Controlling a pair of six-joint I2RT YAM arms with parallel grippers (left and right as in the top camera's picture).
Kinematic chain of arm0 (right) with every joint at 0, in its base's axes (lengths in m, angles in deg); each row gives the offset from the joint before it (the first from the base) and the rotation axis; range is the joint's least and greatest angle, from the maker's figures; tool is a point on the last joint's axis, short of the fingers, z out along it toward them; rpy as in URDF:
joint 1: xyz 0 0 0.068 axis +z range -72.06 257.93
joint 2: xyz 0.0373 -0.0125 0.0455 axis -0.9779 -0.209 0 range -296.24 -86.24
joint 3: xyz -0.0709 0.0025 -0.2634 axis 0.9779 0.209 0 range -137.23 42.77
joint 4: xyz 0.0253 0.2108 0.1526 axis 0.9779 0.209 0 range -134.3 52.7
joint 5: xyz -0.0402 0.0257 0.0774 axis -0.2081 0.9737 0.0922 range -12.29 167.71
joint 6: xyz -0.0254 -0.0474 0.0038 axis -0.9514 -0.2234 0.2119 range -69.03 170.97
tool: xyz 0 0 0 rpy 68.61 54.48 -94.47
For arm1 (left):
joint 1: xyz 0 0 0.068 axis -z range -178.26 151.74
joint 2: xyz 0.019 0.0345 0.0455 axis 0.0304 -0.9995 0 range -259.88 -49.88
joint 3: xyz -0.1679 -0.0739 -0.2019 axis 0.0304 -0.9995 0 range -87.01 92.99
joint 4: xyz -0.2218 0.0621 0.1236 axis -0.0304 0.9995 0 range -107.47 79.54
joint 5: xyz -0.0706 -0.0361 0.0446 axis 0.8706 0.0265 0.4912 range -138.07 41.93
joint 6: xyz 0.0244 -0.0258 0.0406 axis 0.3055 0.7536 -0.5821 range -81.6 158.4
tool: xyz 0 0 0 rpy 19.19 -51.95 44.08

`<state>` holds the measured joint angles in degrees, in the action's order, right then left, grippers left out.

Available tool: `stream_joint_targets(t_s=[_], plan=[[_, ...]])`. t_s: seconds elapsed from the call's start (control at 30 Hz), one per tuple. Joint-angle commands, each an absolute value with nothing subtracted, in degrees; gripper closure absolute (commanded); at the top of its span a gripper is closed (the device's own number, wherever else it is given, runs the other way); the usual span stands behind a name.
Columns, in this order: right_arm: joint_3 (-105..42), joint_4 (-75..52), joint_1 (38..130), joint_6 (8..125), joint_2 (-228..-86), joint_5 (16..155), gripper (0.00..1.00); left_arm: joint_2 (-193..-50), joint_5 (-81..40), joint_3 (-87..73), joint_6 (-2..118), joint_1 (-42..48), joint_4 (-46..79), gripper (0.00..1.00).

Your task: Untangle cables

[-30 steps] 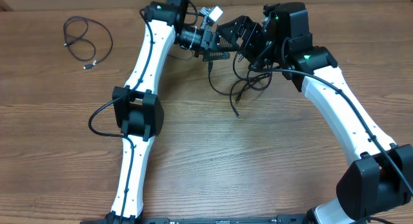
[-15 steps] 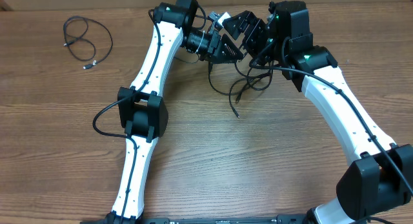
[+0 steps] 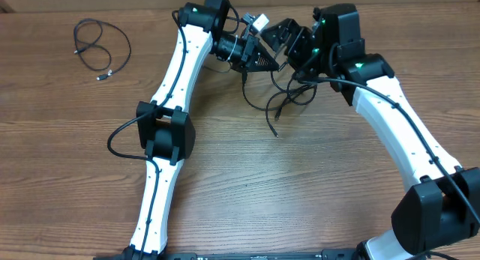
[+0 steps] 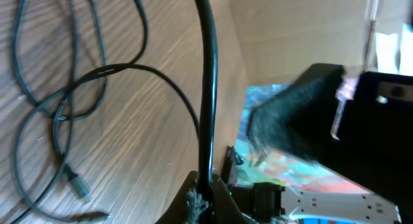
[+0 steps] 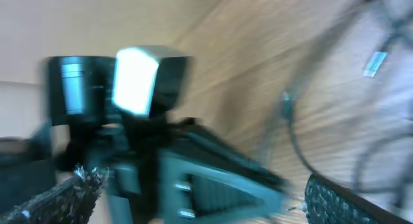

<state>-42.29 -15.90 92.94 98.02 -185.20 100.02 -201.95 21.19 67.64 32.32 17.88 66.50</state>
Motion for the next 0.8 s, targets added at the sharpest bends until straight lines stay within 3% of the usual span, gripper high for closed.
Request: stream_joint_targets(t_s=[0.0,0.17,0.3,0.6,0.77], plan=[[-42.3,-13.0,87.9,95.2,-185.3,99.6,0.00,-201.6,15.2,76.1,35.9,15.4,68.5,0.96],[-42.3,-8.3,82.6,94.1,-185.3,100.0,0.00,-201.6,8.2,93.2,37.9,15.7,72.2,0.96],[-42.3,-7.4,83.2,87.8,-185.4,100.0,0.00,-196.4,6.8,93.0,40.6,16.2,67.1,0.96],[-42.3,-5.4,84.2,86.6,-185.4,96.6,0.00,-183.9,6.5,93.0,47.7,16.1,50.8,0.96],[-42.3,-4.7,84.2,86.6,-185.4,96.6,0.00,-175.9,-4.3,93.0,50.2,16.1,44.4,0.96]])
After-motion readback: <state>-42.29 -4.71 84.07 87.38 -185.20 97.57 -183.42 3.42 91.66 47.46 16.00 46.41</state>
